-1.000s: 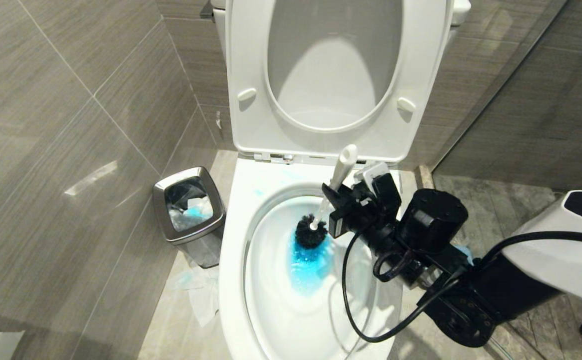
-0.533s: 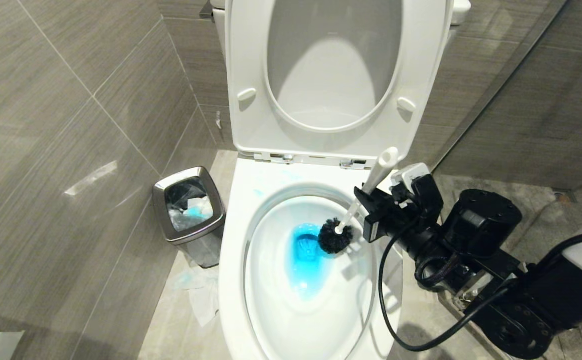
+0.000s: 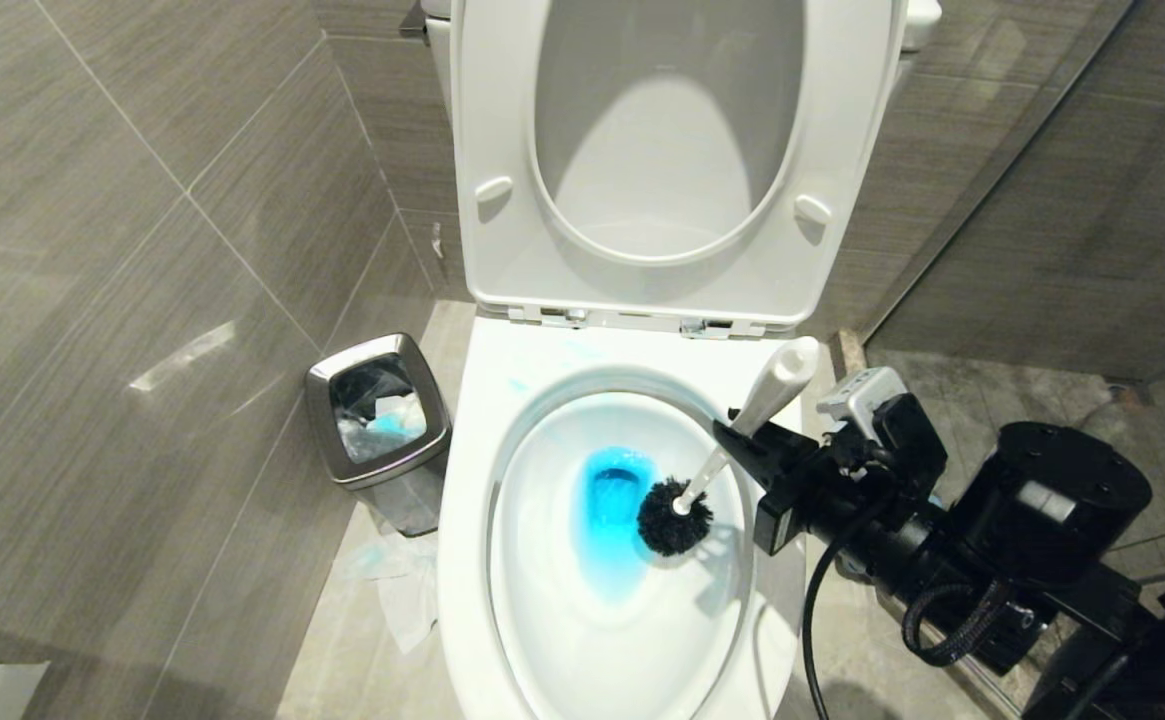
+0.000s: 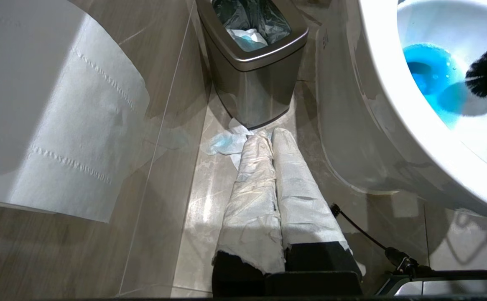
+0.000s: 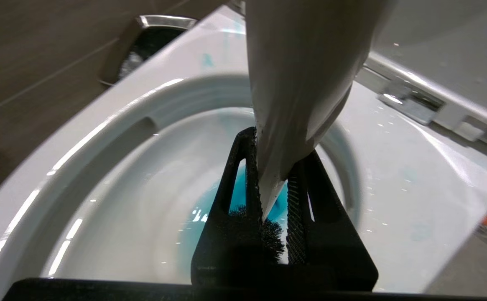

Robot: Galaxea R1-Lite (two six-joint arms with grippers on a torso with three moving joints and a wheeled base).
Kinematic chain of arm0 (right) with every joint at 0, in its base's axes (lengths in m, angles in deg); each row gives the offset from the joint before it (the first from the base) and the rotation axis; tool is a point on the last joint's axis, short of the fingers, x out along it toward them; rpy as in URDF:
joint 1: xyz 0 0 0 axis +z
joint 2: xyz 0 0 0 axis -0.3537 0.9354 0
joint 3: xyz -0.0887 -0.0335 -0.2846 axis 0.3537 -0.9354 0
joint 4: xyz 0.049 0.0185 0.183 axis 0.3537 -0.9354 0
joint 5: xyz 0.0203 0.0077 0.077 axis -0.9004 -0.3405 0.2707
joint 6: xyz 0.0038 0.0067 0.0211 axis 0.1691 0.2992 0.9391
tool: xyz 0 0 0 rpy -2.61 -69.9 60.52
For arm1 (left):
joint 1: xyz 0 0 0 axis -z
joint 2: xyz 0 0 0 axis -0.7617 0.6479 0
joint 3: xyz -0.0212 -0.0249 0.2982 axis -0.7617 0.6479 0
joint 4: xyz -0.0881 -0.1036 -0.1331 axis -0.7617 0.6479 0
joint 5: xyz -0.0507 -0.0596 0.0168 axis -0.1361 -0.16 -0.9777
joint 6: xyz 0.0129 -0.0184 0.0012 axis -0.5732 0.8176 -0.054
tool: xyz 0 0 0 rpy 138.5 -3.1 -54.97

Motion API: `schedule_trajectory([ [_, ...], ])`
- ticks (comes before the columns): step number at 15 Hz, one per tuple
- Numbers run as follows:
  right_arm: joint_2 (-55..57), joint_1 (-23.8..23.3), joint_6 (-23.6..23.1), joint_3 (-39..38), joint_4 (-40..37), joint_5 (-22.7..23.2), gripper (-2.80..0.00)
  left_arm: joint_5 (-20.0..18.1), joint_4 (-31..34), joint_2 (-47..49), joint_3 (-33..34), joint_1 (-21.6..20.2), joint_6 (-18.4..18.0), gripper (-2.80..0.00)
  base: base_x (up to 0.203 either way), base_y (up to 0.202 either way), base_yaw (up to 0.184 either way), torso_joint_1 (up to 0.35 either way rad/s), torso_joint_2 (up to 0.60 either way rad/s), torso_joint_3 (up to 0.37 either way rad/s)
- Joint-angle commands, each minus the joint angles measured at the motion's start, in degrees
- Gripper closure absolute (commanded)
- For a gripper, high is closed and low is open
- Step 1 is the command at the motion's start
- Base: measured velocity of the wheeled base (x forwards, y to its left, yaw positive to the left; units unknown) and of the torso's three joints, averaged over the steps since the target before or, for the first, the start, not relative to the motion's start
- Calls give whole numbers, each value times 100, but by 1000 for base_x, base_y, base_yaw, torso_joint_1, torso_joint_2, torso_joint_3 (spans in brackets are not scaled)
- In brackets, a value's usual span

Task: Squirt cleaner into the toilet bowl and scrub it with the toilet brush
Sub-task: Scrub the toilet bowl

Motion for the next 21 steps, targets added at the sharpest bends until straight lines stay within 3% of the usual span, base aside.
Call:
schedule_trajectory([
  [1,-94,395,21,-88,44,6,0,0,-1,-1,0,-1,-2,0,0,0,0,0,0,0],
  [5,400,524,51,343,63,-9,0,0,-1,-1,0,-1,-2,0,0,0,0,0,0,0],
  [11,944,-1,25,968,59,-12,0,0,-1,-1,0,-1,-2,0,0,0,0,0,0,0],
  [21,3159,-86,59,2632,81,-1,0,0,-1,-1,0,-1,-2,0,0,0,0,0,0,0],
])
